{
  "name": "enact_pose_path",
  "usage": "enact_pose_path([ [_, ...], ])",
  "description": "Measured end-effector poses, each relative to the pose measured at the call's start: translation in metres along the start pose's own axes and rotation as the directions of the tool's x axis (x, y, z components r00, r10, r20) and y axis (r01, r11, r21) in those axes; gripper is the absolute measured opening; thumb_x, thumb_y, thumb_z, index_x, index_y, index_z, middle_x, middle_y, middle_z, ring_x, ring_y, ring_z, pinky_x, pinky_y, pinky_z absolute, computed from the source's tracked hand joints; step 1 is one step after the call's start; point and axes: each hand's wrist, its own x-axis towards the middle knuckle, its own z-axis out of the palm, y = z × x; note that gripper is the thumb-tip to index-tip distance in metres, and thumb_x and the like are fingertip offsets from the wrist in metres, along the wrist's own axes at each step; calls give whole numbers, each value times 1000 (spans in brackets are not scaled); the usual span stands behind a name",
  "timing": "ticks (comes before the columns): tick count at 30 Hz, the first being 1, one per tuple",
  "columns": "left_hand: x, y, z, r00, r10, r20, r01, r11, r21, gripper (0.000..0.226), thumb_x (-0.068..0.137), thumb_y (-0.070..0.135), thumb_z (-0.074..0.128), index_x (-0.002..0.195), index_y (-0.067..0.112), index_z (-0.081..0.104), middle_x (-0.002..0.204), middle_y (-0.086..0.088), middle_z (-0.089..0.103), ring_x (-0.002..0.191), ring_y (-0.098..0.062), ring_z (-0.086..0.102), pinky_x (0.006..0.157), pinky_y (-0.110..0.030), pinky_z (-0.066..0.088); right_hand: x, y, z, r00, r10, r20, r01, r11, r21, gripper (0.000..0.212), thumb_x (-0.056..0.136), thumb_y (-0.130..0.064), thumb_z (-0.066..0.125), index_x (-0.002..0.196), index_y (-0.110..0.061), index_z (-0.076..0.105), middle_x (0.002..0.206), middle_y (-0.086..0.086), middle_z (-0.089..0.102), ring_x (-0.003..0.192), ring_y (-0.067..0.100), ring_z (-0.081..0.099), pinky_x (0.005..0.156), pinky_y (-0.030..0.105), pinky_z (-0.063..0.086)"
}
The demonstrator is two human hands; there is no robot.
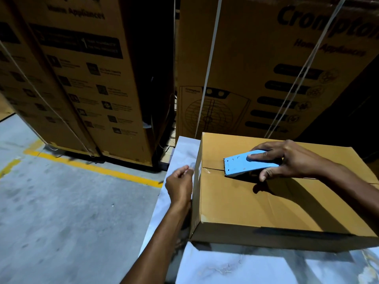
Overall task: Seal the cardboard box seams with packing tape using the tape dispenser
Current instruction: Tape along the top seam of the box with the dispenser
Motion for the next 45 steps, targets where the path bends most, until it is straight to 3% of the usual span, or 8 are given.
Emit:
enact_pose_path([
  [4,-12,28,8,941,317,121,-336,918,211,27,92,35,72,68,23,75,65,12,73,67,-6,70,63,-21,54,3,-10,-3,992,88,90,-61,961,-270,73,85,-87,29,150,-53,29,132,-5,50,106,7,47,77,27,52],
  [7,-15,31,18,908,403,113,-414,829,377,37,90,40,73,61,17,70,55,6,67,55,-10,65,58,-26,54,8,-26,-2,989,100,109,-40,890,-454,72,90,-80,16,155,-49,14,138,-2,42,111,10,42,88,24,40],
  [12,-15,32,26,912,407,60,-384,792,474,37,91,30,75,60,11,69,55,2,66,54,-15,65,60,-33,58,16,-45,8,998,28,62,9,854,-520,66,99,-69,15,154,-33,22,155,6,36,137,21,38,113,37,32],
  [16,-20,32,36,909,414,55,-351,686,638,44,93,34,70,56,12,63,54,-2,61,54,-23,62,51,-29,48,24,-45,16,989,-52,141,126,799,-589,60,101,-64,8,155,-39,16,149,13,40,124,28,48,103,42,42],
  [21,-35,40,61,903,418,-96,-205,618,759,37,98,40,63,85,6,71,86,-11,70,82,-32,68,62,-34,51,30,-37,17,966,-182,182,257,744,-617,56,101,-62,9,153,-42,19,141,12,45,110,27,53,91,42,45],
  [27,-55,26,79,839,462,-288,-108,659,744,31,102,29,50,95,6,69,94,-15,71,88,-38,66,69,-39,51,33,-25,18,929,-341,145,360,733,-577,54,102,-61,19,147,-37,38,122,12,57,96,26,58,75,38,45],
  [38,-41,13,80,765,619,-179,-135,426,895,31,107,28,40,101,7,62,97,-15,68,86,-37,64,67,-37,42,30,-8,14,910,-400,108,398,771,-496,54,103,-58,27,149,-33,39,117,11,59,88,24,59,62,33,46],
  [45,-47,15,80,772,613,-167,-123,402,907,30,107,32,39,95,12,59,91,-12,67,81,-36,62,68,-40,47,7,8,1,900,-423,104,416,763,-494,59,102,-60,21,154,-34,32,125,13,57,93,23,59,67,33,51],
])
